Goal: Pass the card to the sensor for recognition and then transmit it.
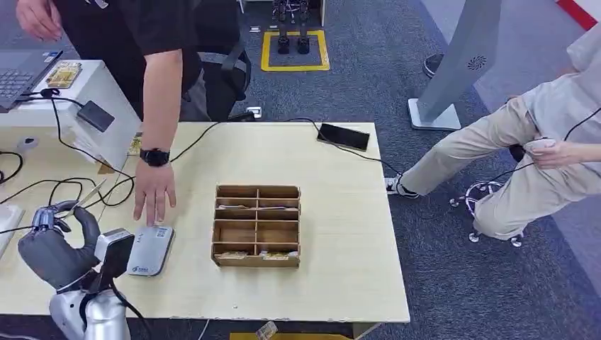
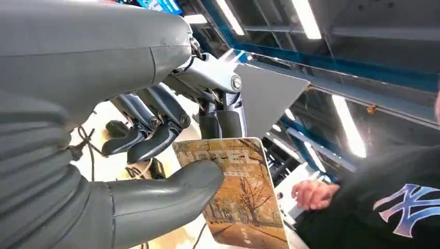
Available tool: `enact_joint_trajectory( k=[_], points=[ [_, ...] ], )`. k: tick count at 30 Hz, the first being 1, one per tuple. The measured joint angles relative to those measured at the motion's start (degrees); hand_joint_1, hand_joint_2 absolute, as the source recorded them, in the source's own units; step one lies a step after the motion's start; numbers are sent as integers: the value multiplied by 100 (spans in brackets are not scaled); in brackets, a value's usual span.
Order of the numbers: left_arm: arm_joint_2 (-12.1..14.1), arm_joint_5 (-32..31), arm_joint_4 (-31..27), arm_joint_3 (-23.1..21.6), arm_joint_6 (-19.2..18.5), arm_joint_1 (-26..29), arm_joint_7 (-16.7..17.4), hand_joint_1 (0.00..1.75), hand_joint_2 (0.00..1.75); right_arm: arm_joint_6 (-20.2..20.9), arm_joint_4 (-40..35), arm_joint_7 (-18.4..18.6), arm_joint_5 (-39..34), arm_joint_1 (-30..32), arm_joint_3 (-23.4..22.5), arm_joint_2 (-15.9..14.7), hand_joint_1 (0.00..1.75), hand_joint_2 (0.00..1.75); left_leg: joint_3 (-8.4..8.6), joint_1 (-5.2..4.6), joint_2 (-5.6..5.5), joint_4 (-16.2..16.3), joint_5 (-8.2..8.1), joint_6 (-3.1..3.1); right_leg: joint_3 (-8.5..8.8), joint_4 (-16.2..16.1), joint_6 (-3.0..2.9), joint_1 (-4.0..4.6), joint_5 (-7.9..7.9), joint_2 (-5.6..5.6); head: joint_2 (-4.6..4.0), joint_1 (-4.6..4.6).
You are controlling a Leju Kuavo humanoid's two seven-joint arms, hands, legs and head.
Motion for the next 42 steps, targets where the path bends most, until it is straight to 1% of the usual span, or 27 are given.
enact_joint_trajectory(
  k=[3,12,20,24,26,31,35,42],
  points=[
    [-2,-2,0,88,0,17,0,175,175,0,0,0,0,1,0,-2,0,175,0,0,0,0,0,0,0,0,0,0,0,0,0,-2],
    [-7,-37,0,151,0,29,0,175,175,0,0,0,0,0,0,0,0,175,-2,0,-8,0,0,0,0,0,0,0,0,-4,0,-2],
    [-26,-676,37,326,0,108,0,175,175,0,-2,9,13,1,-2,0,0,175,-2,0,-9,0,0,0,0,0,0,0,-1,-4,0,-2],
    [-28,-859,107,389,0,168,0,175,175,0,-7,15,11,3,-2,0,0,175,-1,0,-9,0,0,0,0,0,1,0,-1,-4,0,-2],
    [-33,-938,155,380,0,219,-2,175,175,0,-7,13,2,3,-2,0,0,175,-1,0,-9,0,0,0,0,-1,1,0,-1,-4,0,-2],
    [-22,-1172,308,195,0,354,-9,175,175,0,-7,4,-83,8,0,0,0,175,-1,0,-9,0,0,0,0,-1,1,0,-1,-3,0,-2],
    [-13,-1480,428,61,0,429,-9,175,175,0,-11,33,-116,24,59,0,0,175,-1,-1,-9,0,0,0,0,-1,1,0,-1,-3,0,-2],
    [4,-1738,597,-83,0,605,-9,175,175,2,-11,61,-188,41,149,0,0,175,1,0,-6,0,0,0,-3,-1,1,0,-1,-2,0,-4]
  ],
)
